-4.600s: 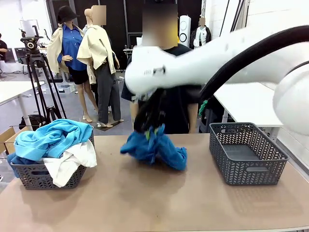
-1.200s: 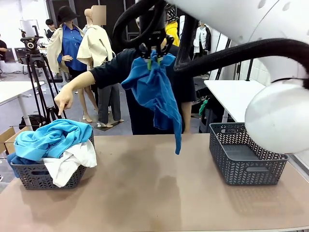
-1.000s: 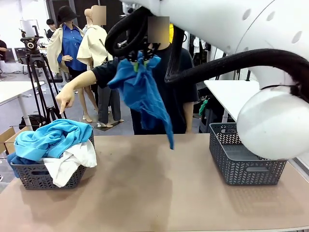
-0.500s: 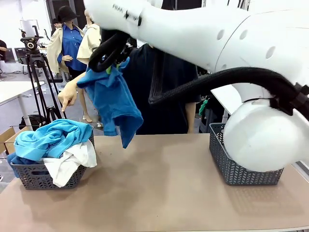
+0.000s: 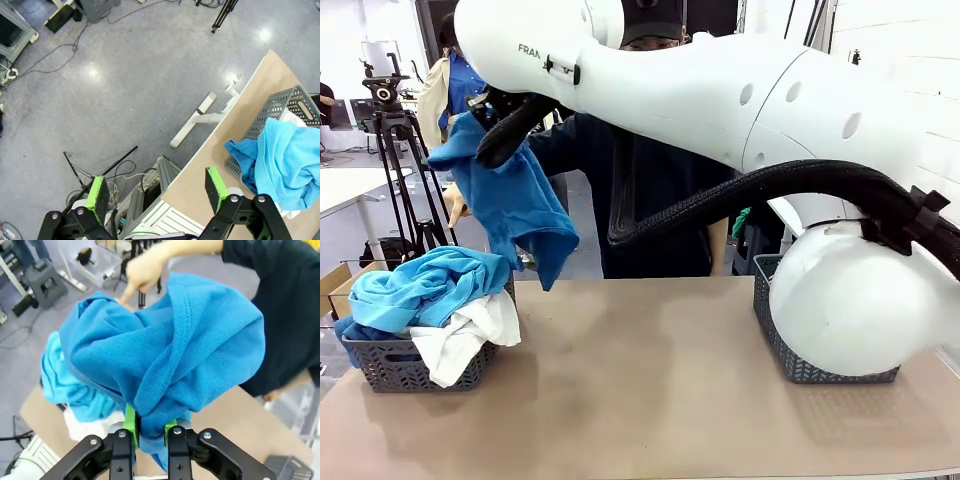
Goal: Sort the tops and bottoms.
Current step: Sort the clothes according to human instructions.
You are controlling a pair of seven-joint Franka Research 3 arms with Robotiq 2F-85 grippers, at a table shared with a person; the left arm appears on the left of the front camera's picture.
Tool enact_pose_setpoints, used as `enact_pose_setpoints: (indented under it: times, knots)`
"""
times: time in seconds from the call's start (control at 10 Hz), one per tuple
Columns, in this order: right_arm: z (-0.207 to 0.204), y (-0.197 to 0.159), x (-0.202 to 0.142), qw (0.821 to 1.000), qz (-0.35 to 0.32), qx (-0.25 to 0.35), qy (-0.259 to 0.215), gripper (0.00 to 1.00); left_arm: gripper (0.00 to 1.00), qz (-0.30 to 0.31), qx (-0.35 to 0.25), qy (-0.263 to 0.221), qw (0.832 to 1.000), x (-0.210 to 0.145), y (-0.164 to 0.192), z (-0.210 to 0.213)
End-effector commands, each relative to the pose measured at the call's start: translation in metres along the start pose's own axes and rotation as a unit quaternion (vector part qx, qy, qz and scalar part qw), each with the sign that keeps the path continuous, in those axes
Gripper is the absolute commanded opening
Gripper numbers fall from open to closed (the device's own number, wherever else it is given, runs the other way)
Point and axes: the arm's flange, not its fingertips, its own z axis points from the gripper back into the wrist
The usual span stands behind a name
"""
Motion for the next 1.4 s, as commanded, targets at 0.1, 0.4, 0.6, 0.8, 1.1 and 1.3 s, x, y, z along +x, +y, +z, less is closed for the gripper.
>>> enact_pose_setpoints:
  times: [0.1,0.4,0.6,0.8,1.1,1.3]
  knots:
    - [-0.066,0.106,0.330,1.000,0.002,0.016,-0.007,0.00,1.00,-0.006,0.001,0.005,1.000,0.001,0.002,0.002]
    - [-0.088,0.147,0.364,0.991,-0.092,0.085,-0.054,0.00,1.00,-0.006,0.001,0.005,1.000,0.001,0.002,0.002]
    - [-0.103,0.154,0.353,0.993,-0.089,0.077,-0.010,0.00,1.00,-0.006,0.001,0.005,1.000,0.001,0.002,0.002]
    - [-0.022,0.061,-0.004,0.994,-0.062,0.082,-0.039,0.00,1.00,-0.006,0.001,0.005,1.000,0.001,0.002,0.002]
    - [-0.022,0.061,-0.004,0.994,-0.062,0.082,-0.039,0.00,1.00,-0.006,0.001,0.005,1.000,0.001,0.002,0.002]
    - [-0.026,0.061,-0.006,0.994,-0.067,0.084,-0.033,0.00,1.00,-0.006,0.001,0.005,1.000,0.001,0.002,0.002]
